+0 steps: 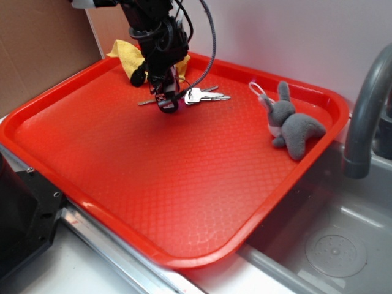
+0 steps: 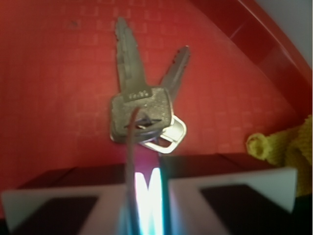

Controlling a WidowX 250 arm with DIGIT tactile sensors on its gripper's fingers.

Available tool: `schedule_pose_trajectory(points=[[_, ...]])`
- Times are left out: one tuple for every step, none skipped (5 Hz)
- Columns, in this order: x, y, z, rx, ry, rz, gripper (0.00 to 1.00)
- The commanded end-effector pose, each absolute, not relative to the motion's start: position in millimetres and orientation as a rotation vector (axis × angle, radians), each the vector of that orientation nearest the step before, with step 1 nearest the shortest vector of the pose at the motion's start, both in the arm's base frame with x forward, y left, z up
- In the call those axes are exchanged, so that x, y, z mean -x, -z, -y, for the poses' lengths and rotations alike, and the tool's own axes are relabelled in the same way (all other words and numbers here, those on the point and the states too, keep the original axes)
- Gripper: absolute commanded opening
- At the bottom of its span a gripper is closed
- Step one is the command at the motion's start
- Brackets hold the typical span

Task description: Grab the silver keys.

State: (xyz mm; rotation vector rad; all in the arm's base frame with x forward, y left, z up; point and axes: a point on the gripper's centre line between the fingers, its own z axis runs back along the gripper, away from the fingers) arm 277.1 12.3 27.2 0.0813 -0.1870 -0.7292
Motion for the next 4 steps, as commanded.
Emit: schedule_pose_trajectory(points=[[-259.5,-101.7,-37.0,-0.09,0.546,0.308,0.0],[-236.1,-149.1,-48.6,0.062,0.484,0.298,0.0],[-207.2,-199.1,-38.6,0.166,0.38,0.21,0.0],[-200.9,-221.5,-28.4,0.234,0.243,0.08,0.0]])
